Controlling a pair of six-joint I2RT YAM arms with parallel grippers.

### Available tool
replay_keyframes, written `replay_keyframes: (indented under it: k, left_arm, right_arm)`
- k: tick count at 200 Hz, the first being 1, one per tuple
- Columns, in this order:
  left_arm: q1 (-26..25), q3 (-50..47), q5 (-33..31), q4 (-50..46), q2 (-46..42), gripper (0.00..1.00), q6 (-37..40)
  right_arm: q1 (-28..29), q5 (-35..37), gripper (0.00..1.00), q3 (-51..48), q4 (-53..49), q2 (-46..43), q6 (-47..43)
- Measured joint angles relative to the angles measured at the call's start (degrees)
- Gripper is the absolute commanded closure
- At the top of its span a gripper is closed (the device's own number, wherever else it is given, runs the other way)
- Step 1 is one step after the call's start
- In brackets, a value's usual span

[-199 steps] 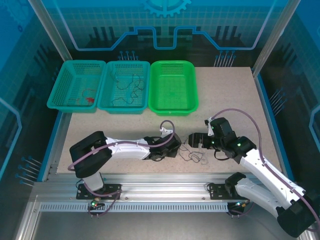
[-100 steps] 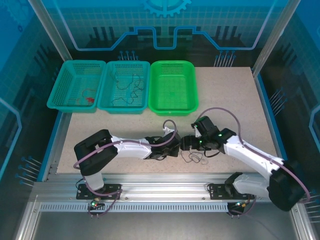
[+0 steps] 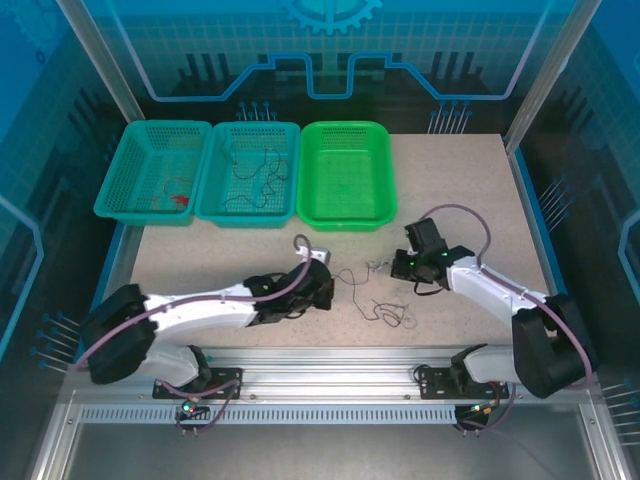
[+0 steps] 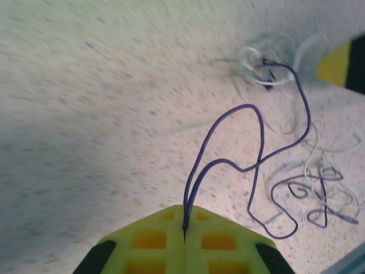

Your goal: Untangle the cables

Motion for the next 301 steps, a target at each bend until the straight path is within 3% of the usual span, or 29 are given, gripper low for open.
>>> replay_keyframes:
  k: [40, 108, 116, 124, 133, 161, 188, 217, 279, 291, 301]
  left_arm:
    - [9.22, -3.91, -2.19, -7.50, -15.52, 1.00, 0.00]
    - [22.21, -7.15, -2.62, -20.11, -34.10, 1.00, 0.02]
    - [22.53, -7.41, -1.95, -20.44, -34.91, 1.00, 0.13]
    - [22.67, -7.65, -0.92, -20.48, -35.19, 1.00, 0.24]
    - [22.69, -7.69, 0.74, -20.39, -34.97, 1.00, 0.66]
    - [22.69, -7.65, 5.31, -19.45, -32.24, 1.00, 1.97]
    - [22.69, -6.40, 7.61, -19.37, -31.54, 1.00, 3.48]
    - [22.69, -3.58, 7.78, -19.30, -31.61, 1.00, 4.52]
    - [22.64, -3.13, 7.74, -20.87, -33.22, 1.00, 4.46]
    - [22.64, -3.13, 7.74, -21.14, -34.01, 1.00, 4.44]
    - [22.62, -3.13, 7.72, -21.35, -34.60, 1.00, 4.44]
  right_arm:
    - [-8.98, 1.27, 1.00, -3.41, -0.28, -7.10, 0.07]
    - [-15.54, 2.78, 1.00, -5.73, -2.08, -17.53, 0.87]
    - [-15.41, 2.21, 0.87, -5.77, -2.03, -18.03, 0.66]
    - [-14.95, 1.33, 0.67, -5.77, -1.68, -17.97, 0.24]
    - [-13.29, 0.24, 0.52, -5.40, -1.84, -16.83, -0.39]
    - [0.07, -0.59, 0.36, -2.34, -3.32, -13.27, -4.44]
    - [15.10, -1.53, 0.37, 1.84, -1.86, -11.56, -6.25]
    - [24.87, -1.99, 0.37, 8.39, 1.86, -1.42, -4.07]
    - [31.52, -5.29, 0.31, 19.98, 13.88, 25.55, 3.48]
    - [31.58, -5.57, 0.38, 21.79, 15.61, 29.16, 4.72]
    - [31.56, -5.62, 0.52, 22.88, 16.74, 31.56, 5.51]
